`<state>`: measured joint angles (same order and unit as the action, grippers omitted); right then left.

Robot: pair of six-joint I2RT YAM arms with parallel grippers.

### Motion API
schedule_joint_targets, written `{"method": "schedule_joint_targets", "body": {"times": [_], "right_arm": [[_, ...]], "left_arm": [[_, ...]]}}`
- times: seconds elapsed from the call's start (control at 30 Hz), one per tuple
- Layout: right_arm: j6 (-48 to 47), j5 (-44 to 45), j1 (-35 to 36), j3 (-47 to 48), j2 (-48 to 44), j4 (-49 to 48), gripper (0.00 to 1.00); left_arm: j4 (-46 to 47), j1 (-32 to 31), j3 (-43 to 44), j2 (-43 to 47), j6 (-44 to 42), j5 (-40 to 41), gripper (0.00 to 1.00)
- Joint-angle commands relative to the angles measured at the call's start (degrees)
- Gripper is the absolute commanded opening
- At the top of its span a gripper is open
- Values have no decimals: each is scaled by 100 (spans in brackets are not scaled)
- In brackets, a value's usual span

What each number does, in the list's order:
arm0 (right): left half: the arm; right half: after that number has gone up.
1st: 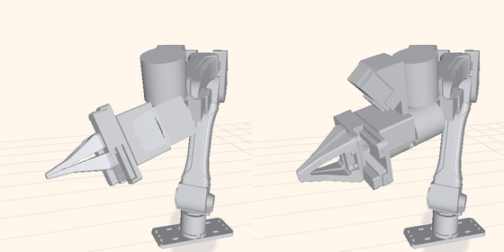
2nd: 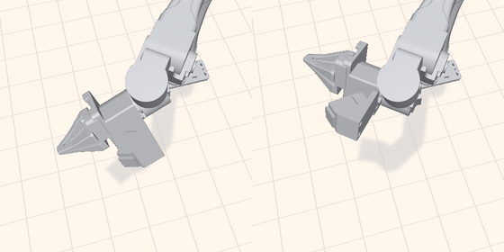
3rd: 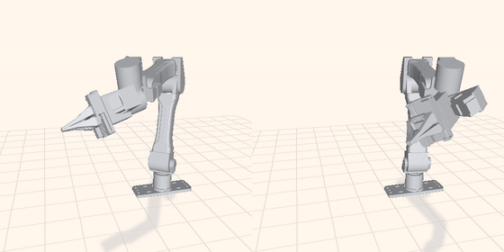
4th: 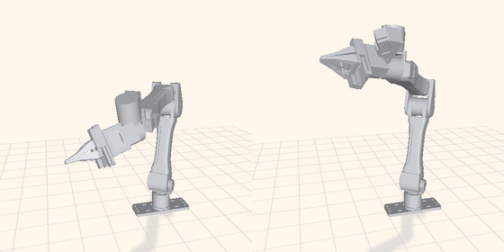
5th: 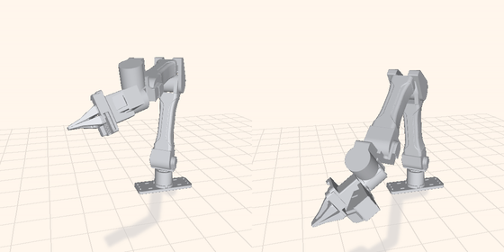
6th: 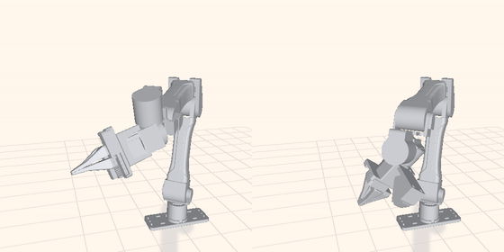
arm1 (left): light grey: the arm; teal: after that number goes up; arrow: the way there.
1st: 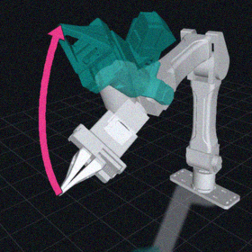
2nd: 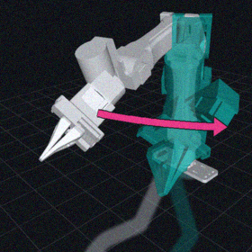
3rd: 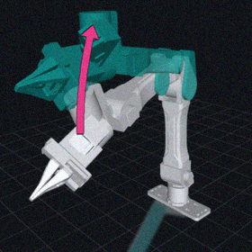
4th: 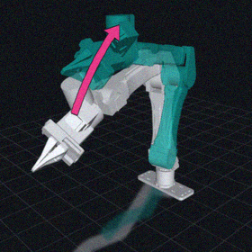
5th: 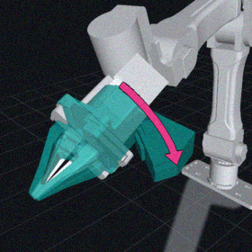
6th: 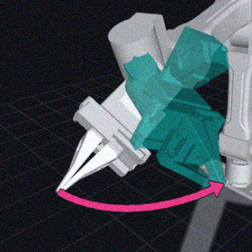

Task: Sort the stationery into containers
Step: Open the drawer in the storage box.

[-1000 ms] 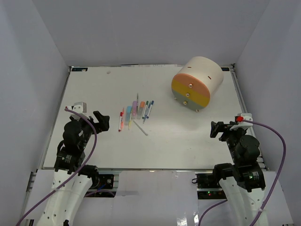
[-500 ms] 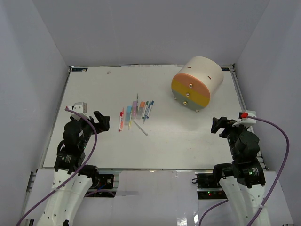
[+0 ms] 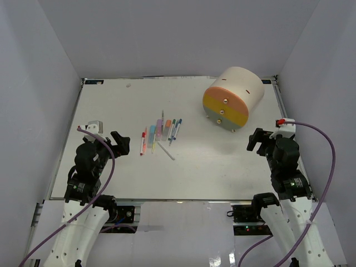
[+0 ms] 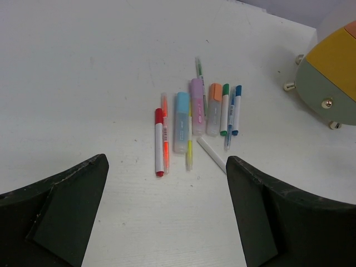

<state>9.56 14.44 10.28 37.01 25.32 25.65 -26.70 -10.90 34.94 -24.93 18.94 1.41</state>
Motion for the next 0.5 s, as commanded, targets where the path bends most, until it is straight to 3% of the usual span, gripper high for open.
{"method": "schedule_joint_targets", "body": {"times": [0.0,0.2,0.47], "right_arm": [[151,24,35,140,280,-262,91],[204,-11,35,174,482,-403,91],[300,-416,35,386,711,-613,91]], "left_arm": [[95,-27,-57,-12,-22,-27,98],[234,-18,-66,-135,31,-132,98],[455,-18,294,-1118,128,-1081,98]]}}
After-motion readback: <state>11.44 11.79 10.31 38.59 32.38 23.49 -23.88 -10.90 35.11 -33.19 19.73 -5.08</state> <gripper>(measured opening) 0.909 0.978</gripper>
